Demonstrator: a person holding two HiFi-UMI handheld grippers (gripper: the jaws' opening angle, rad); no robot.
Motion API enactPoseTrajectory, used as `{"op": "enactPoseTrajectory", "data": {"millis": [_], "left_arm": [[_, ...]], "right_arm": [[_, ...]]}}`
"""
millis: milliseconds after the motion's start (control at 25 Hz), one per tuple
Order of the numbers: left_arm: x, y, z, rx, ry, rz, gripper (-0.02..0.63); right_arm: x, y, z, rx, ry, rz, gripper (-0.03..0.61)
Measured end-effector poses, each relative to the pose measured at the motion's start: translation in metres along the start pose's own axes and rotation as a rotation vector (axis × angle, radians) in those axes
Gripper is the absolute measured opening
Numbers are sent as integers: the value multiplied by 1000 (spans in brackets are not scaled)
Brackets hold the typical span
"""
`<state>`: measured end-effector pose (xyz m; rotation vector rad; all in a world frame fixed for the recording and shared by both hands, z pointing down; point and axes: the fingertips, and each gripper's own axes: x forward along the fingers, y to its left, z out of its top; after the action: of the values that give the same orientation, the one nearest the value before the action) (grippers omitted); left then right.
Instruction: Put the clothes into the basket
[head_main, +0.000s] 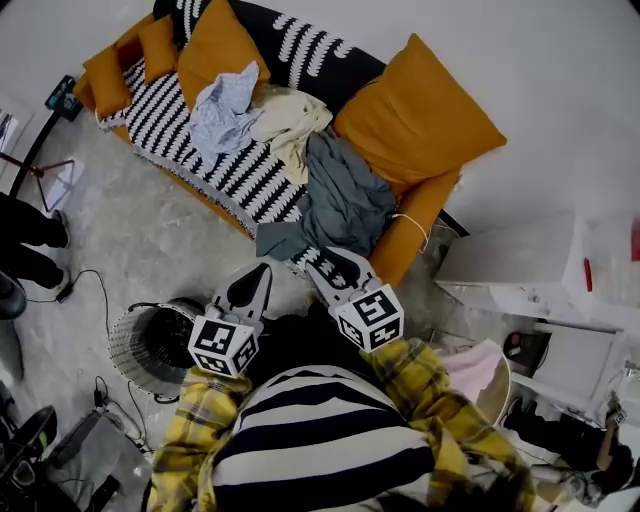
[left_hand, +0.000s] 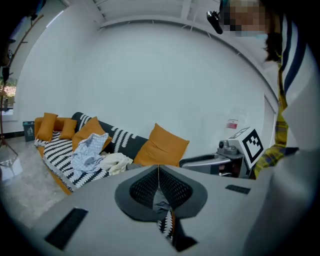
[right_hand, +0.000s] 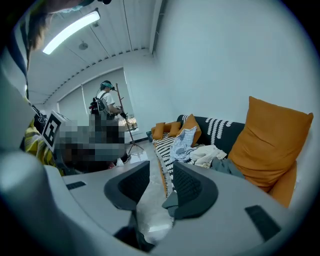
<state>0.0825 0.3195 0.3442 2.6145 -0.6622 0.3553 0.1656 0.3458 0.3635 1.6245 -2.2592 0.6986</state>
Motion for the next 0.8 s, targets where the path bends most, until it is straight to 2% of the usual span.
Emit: {"op": "enactPoseTrajectory", "data": {"millis": [320, 640, 800], "left_arm": [[85, 28, 0, 3, 84, 4, 18], [139, 63, -29, -43, 209, 43, 18], [172, 75, -46, -55, 257, 33, 18]], "right_arm": [[36, -95, -11, 56, 68, -32, 153], [87, -159, -50, 70, 181, -42, 210], [113, -190, -71, 66, 222, -62, 229]]}}
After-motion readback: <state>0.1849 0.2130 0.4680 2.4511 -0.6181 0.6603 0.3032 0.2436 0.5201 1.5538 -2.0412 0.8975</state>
